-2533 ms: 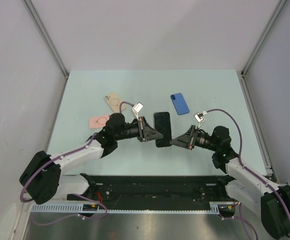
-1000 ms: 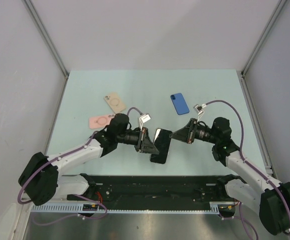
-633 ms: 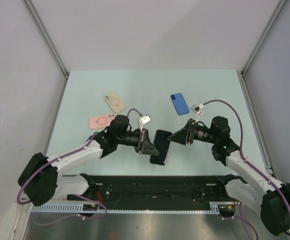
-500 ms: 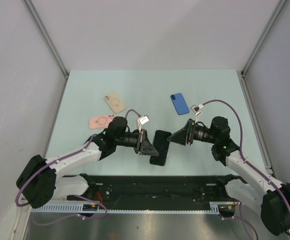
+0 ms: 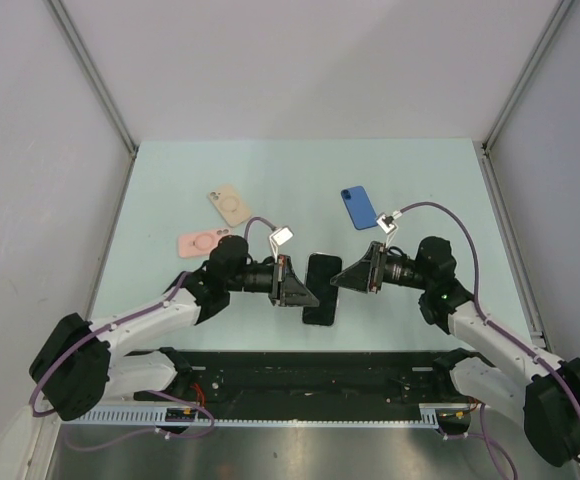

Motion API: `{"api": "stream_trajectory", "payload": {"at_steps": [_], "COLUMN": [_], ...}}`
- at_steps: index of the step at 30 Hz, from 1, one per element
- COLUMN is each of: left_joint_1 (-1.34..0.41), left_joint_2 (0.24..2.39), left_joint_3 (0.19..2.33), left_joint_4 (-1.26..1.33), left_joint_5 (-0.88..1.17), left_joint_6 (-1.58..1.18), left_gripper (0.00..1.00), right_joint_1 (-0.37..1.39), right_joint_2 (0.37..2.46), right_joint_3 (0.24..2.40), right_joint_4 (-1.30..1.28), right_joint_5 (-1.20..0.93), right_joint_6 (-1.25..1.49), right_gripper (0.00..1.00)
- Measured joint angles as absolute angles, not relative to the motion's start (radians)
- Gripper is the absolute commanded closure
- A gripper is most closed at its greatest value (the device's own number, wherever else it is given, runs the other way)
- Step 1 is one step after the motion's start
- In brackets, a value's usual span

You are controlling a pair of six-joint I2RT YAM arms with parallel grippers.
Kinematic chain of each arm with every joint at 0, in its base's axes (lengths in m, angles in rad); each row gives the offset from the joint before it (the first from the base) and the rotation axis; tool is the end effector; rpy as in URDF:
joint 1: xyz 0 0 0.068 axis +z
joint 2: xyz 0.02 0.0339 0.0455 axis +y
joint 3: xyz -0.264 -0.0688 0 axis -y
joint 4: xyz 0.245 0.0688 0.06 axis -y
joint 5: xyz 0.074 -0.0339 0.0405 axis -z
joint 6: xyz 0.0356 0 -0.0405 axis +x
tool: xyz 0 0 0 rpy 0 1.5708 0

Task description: Put the phone into the phone case

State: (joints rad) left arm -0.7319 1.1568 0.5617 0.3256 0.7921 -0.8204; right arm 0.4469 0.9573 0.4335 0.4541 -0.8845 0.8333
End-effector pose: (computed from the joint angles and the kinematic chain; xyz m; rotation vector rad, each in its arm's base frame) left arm 0.1659 -0.1831 0.2412 0.5667 2.0973 -1.7217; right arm 0.1743 0.1141 0.2520 -0.4220 1.8637 1.6376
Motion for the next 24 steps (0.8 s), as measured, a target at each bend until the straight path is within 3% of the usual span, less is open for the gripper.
{"api": "stream_trajectory", "payload": {"at_steps": [1, 2, 5, 10, 14, 15, 17, 18, 24], "left_joint_1": [-0.732, -0.732, -0.733, -0.733, -0.733, -0.733, -0.733, -0.732, -0.710], "left_joint_2": [1.157, 1.157, 1.157, 1.153, 1.148, 1.148, 1.147, 1.144, 1.072], "left_joint_3": [0.562, 0.562, 0.577, 0.608, 0.612, 0.612, 0.612, 0.612, 0.612], "left_joint_4": [0.326, 0.317, 0.263, 0.165, 0.131, 0.123, 0.100, 0.079, -0.039], "left_joint_5": [0.788, 0.780, 0.745, 0.709, 0.691, 0.682, 0.648, 0.617, 0.489], "left_joint_6": [-0.821, -0.814, -0.783, -0.751, -0.734, -0.731, -0.724, -0.722, -0.686], "left_gripper": [1.00, 1.00, 1.00, 0.95, 0.69, 0.57, 0.48, 0.37, 0.13], "right_joint_1": [0.450, 0.451, 0.454, 0.470, 0.482, 0.484, 0.485, 0.485, 0.434], "right_joint_2": [0.960, 0.960, 0.960, 0.961, 0.975, 0.980, 0.984, 0.985, 0.999], "right_joint_3": [0.434, 0.432, 0.422, 0.417, 0.417, 0.417, 0.418, 0.419, 0.476], "right_joint_4": [0.454, 0.452, 0.438, 0.432, 0.432, 0.433, 0.428, 0.409, 0.191], "right_joint_5": [-0.876, -0.868, -0.833, -0.787, -0.767, -0.766, -0.759, -0.750, -0.708], "right_joint_6": [0.835, 0.836, 0.838, 0.820, 0.805, 0.801, 0.791, 0.771, 0.654], "right_gripper": [0.71, 0.82, 0.97, 1.00, 1.00, 1.00, 1.00, 1.00, 1.00]}}
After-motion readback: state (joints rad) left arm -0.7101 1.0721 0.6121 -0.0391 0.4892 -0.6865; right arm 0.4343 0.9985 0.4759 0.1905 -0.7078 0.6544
